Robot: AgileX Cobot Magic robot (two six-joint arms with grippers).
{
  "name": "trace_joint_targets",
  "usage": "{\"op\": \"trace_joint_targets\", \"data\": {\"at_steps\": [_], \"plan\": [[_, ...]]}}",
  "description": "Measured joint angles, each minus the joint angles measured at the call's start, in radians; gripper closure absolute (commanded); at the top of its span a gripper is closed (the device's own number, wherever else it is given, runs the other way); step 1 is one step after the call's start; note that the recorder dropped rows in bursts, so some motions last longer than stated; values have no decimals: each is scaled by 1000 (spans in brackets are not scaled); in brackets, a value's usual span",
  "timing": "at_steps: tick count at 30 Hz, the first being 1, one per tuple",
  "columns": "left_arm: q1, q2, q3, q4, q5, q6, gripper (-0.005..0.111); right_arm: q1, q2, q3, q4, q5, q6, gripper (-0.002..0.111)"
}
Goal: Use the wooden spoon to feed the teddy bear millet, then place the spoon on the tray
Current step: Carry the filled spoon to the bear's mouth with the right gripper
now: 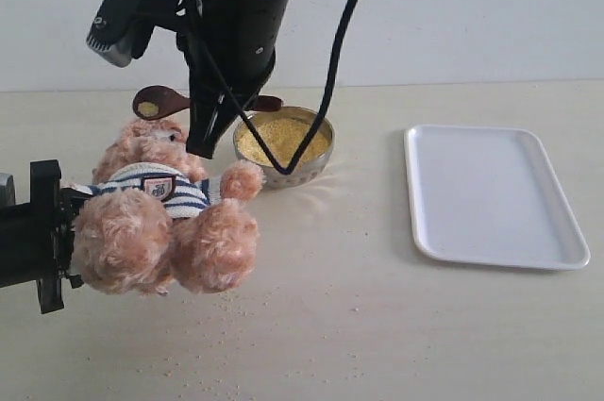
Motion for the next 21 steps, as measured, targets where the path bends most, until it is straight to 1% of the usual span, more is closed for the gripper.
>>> {"op": "trace_joint_targets", "data": {"at_steps": [7,13,21], "plan": [[0,0,0,0,0,0,102,42,12,0,-122,-2,-20,109],[0,0,0,0,0,0,102,74,55,0,-277,32,26,109],[0,0,0,0,0,0,102,89,56,0,-348,13,111,109]]}}
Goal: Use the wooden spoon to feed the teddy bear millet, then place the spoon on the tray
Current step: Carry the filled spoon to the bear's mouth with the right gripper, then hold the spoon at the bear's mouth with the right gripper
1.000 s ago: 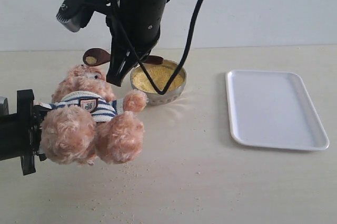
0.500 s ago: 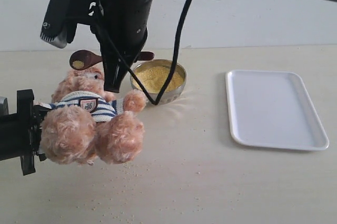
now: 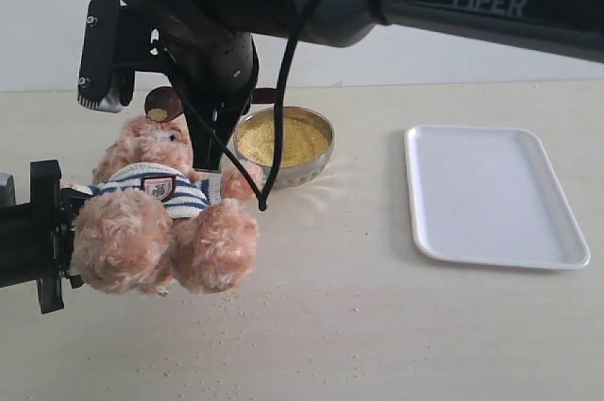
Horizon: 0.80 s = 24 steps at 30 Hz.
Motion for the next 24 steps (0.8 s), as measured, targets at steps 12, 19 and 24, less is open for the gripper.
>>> {"op": "trace_joint_targets", "data": {"at_steps": [12,19,24], "plan": [[0,0,0,0,0,0,102,22,0,0,-8,26,-13,109],[0,0,0,0,0,0,102,33,5,0,-6,26,-5,109],[0,0,0,0,0,0,102,35,15,0,-11,39,-3,109]]}}
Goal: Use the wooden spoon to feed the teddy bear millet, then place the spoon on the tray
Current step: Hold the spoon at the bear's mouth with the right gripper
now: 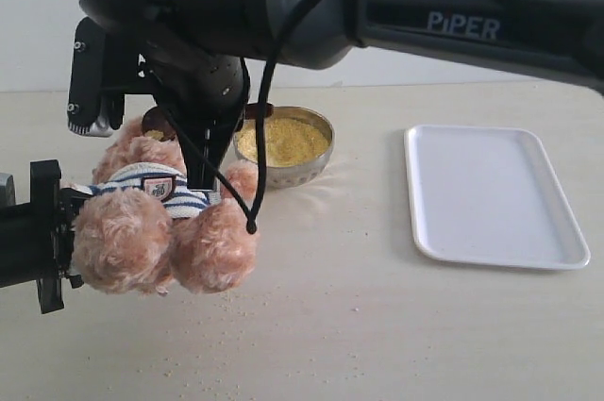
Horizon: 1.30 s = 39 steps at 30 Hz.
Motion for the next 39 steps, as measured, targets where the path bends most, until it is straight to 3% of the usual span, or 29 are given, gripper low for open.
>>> {"op": "trace_joint_targets", "data": {"at_steps": [12,39], "plan": [[0,0,0,-3,0,0,102,27,0,0,-124,11,51,109],[0,0,0,-3,0,0,102,62,2,0,-142,59,106,109]]}}
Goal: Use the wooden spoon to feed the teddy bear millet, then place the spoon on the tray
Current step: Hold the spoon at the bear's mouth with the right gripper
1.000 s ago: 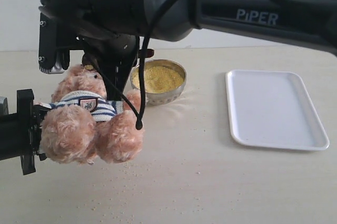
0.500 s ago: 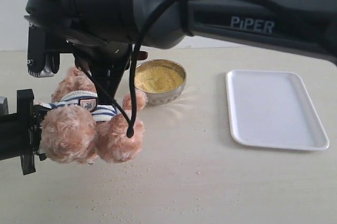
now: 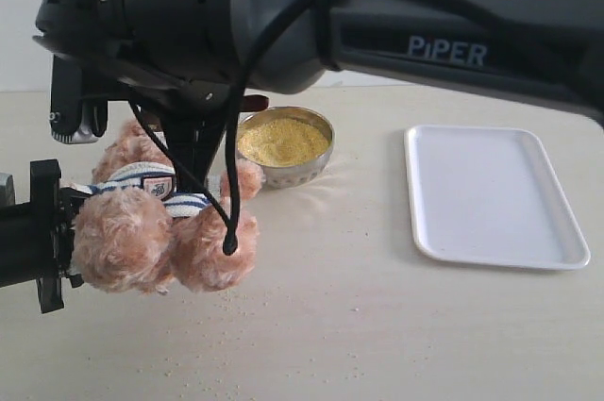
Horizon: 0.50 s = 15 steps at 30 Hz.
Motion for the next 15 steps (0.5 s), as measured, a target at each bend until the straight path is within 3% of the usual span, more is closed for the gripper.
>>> {"op": "trace_joint_targets", "data": {"at_steps": [15], "plan": [[0,0,0,-7,0,-2,102,21,25,0,-53,38,15,109]]}}
